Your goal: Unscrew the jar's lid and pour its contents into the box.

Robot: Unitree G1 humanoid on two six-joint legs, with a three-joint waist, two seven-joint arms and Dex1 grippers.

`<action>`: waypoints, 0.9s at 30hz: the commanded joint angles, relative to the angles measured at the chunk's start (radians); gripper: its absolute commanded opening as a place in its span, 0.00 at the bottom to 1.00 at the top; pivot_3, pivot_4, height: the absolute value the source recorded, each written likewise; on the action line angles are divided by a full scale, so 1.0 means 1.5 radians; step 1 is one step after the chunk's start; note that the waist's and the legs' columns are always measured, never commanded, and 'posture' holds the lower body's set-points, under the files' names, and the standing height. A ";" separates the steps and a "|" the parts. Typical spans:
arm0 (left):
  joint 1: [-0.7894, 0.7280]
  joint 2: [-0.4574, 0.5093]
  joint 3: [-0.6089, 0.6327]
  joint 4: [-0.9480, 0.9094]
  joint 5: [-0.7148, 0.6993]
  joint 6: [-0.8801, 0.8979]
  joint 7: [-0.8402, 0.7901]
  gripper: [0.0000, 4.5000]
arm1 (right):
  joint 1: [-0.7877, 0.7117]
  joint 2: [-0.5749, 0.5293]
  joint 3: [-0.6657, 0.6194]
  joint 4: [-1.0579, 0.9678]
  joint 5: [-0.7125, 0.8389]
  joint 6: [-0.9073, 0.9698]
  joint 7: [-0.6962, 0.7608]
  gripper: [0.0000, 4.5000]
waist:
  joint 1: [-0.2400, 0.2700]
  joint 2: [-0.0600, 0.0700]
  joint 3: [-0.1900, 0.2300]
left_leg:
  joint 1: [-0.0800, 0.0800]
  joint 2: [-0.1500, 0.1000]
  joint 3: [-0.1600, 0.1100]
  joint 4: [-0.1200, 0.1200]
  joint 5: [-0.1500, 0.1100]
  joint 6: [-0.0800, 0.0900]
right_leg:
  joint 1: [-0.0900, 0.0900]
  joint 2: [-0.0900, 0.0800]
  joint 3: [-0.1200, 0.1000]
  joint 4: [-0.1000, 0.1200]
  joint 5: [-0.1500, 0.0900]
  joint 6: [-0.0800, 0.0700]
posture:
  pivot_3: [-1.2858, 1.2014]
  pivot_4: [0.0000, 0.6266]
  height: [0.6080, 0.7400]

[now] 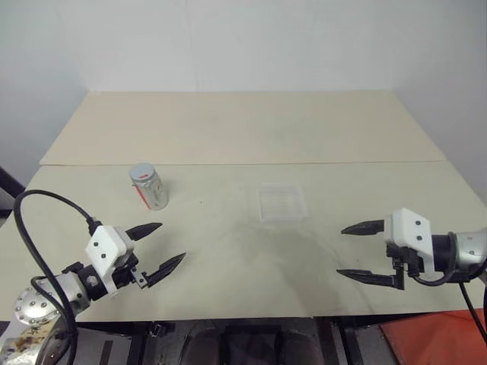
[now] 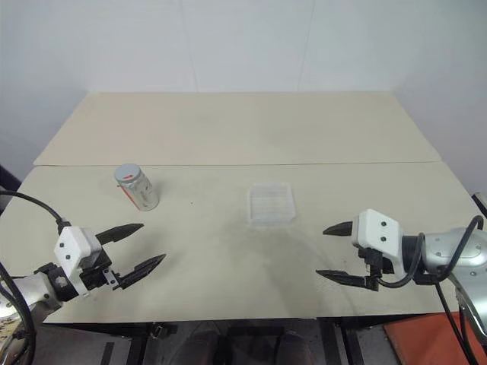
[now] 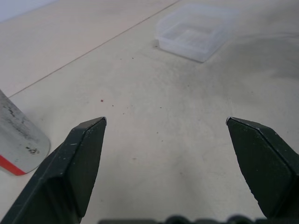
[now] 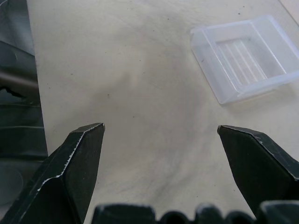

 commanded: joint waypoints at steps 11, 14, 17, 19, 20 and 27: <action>0.003 -0.005 0.053 -0.041 -0.012 0.020 0.050 0.99 | -0.066 0.014 0.014 0.024 -0.005 -0.014 -0.021 1.00 | 0.000 0.000 0.000 | 0.000 0.000 0.000 0.000 0.000 0.000 | 0.000 0.000 0.000 0.000 0.000 0.000 | 0.52 0.24 1.00; -0.020 -0.037 0.038 -0.018 0.057 0.007 0.132 0.99 | -0.089 0.033 0.035 0.026 -0.012 -0.010 -0.044 1.00 | 0.000 0.000 0.000 | 0.000 0.000 0.000 0.000 0.000 0.000 | 0.000 0.000 0.000 0.000 0.000 0.000 | 0.52 0.24 1.00; -0.069 -0.113 0.006 0.008 0.137 -0.007 0.257 0.99 | -0.092 0.048 0.056 0.009 -0.017 -0.007 -0.059 1.00 | 0.003 0.000 0.000 | 0.000 0.000 0.000 0.000 0.000 0.000 | 0.001 0.000 0.000 0.000 0.000 0.000 | 0.52 0.24 1.00; -0.092 -0.163 -0.012 0.018 0.164 -0.020 0.309 0.99 | -0.090 0.054 0.068 0.001 -0.023 -0.010 -0.066 1.00 | 0.005 0.000 0.000 | 0.000 -0.001 0.000 0.000 0.000 0.000 | 0.001 0.000 0.000 0.000 0.000 0.000 | 0.52 0.24 1.00; -0.097 -0.178 -0.018 0.023 0.175 -0.028 0.318 0.99 | -0.090 0.056 0.072 -0.001 -0.025 -0.010 -0.068 1.00 | 0.006 -0.001 0.000 | 0.000 -0.001 0.000 0.000 0.000 0.000 | 0.002 0.000 -0.001 0.000 0.000 0.000 | 0.52 0.24 1.00; -0.143 -0.237 -0.026 0.126 0.185 -0.120 0.332 0.99 | -0.093 0.068 0.092 -0.028 -0.017 0.000 -0.079 1.00 | 0.003 -0.001 0.000 | 0.000 0.000 0.000 0.000 0.000 0.000 | 0.001 0.000 0.000 0.000 0.000 0.000 | 0.52 0.24 1.00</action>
